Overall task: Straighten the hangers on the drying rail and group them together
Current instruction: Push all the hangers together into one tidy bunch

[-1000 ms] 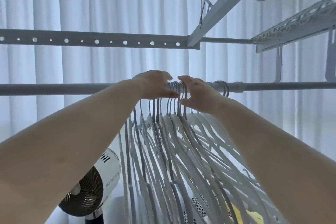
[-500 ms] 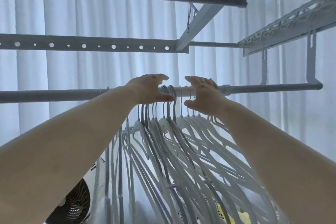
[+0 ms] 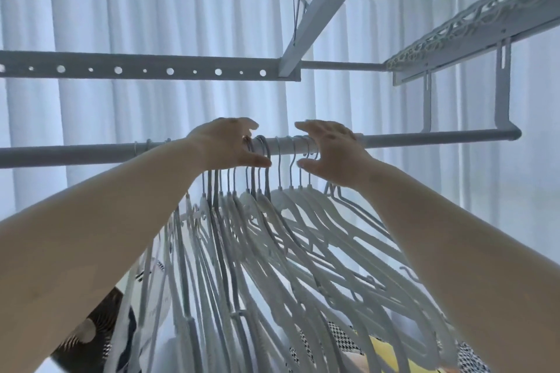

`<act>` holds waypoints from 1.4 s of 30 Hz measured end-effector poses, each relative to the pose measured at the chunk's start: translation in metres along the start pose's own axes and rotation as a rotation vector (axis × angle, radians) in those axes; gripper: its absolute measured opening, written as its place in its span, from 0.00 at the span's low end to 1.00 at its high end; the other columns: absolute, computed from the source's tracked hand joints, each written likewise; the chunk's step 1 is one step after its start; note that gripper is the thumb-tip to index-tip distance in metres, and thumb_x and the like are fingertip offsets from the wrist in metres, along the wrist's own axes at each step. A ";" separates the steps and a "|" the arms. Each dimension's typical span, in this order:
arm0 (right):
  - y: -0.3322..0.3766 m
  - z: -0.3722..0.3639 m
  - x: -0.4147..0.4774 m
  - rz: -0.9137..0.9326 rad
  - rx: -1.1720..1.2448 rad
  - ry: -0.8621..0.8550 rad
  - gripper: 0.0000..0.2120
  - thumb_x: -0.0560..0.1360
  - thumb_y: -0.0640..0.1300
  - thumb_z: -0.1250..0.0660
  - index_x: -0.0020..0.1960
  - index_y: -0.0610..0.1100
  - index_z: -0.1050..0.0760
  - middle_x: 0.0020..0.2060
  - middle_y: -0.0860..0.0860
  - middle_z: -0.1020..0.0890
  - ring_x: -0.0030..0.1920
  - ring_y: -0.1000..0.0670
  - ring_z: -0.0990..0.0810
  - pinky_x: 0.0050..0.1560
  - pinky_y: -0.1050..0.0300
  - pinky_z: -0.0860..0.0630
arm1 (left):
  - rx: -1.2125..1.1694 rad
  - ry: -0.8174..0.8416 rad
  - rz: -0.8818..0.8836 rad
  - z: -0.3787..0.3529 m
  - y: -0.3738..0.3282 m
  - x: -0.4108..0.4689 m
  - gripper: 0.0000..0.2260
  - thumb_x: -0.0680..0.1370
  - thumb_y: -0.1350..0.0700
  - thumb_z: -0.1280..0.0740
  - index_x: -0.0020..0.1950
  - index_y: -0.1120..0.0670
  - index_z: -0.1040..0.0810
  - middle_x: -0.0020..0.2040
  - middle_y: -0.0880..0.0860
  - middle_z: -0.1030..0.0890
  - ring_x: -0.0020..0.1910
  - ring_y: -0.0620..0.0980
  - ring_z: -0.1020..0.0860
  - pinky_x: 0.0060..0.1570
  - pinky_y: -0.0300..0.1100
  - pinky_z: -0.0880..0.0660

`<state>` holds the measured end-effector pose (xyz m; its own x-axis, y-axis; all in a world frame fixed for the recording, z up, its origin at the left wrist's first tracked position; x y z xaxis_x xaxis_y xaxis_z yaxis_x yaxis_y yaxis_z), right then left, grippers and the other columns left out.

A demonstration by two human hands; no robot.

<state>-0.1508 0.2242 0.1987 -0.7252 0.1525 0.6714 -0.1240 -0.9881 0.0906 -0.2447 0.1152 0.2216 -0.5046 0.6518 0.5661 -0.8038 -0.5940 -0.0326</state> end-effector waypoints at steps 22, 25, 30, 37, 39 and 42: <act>0.033 -0.021 0.021 0.180 -0.123 0.005 0.26 0.75 0.52 0.40 0.71 0.52 0.43 0.69 0.50 0.33 0.68 0.45 0.35 0.71 0.46 0.46 | 0.075 -0.081 0.035 0.002 0.004 -0.010 0.24 0.70 0.44 0.31 0.62 0.52 0.29 0.47 0.50 0.27 0.45 0.48 0.33 0.48 0.45 0.34; 0.023 -0.018 0.019 0.167 -0.072 0.002 0.32 0.74 0.53 0.38 0.73 0.53 0.48 0.72 0.51 0.37 0.71 0.45 0.39 0.73 0.47 0.49 | 0.079 -0.071 0.033 0.001 0.002 -0.009 0.26 0.70 0.44 0.31 0.63 0.53 0.29 0.48 0.50 0.26 0.46 0.48 0.33 0.48 0.44 0.34; -0.012 0.001 0.014 0.066 0.020 -0.024 0.27 0.76 0.52 0.42 0.73 0.50 0.45 0.72 0.50 0.36 0.72 0.47 0.40 0.72 0.51 0.49 | 0.006 -0.081 0.026 0.004 0.008 -0.014 0.33 0.69 0.41 0.32 0.71 0.49 0.38 0.69 0.50 0.30 0.66 0.51 0.31 0.65 0.48 0.35; -0.029 0.001 0.005 -0.007 -0.055 0.038 0.17 0.79 0.48 0.50 0.62 0.41 0.30 0.63 0.44 0.26 0.61 0.41 0.30 0.63 0.51 0.38 | 0.162 -0.060 0.118 0.008 0.035 -0.033 0.32 0.71 0.38 0.37 0.71 0.49 0.39 0.71 0.52 0.32 0.68 0.55 0.33 0.66 0.50 0.37; -0.029 0.002 0.004 -0.018 -0.076 0.045 0.17 0.80 0.48 0.50 0.63 0.41 0.31 0.63 0.44 0.27 0.62 0.42 0.31 0.63 0.51 0.38 | 0.154 -0.057 0.120 0.010 0.037 -0.035 0.32 0.71 0.39 0.37 0.71 0.50 0.39 0.71 0.52 0.31 0.67 0.56 0.32 0.65 0.50 0.36; -0.032 0.002 0.005 -0.045 -0.092 0.048 0.18 0.80 0.47 0.49 0.67 0.43 0.34 0.66 0.44 0.29 0.65 0.42 0.33 0.65 0.51 0.39 | 0.151 -0.056 0.116 0.011 0.037 -0.037 0.32 0.72 0.39 0.36 0.71 0.50 0.39 0.70 0.52 0.31 0.67 0.56 0.32 0.64 0.50 0.35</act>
<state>-0.1494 0.2562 0.2008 -0.7485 0.1998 0.6323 -0.2172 -0.9748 0.0509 -0.2524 0.0632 0.2086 -0.5694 0.5500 0.6110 -0.6828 -0.7303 0.0211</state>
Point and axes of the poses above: each hand's wrist, its own x-axis towards the middle knuckle, its own z-axis out of the back of the hand, y = z × x, the point moved 8 cm from there along x, towards the middle knuckle
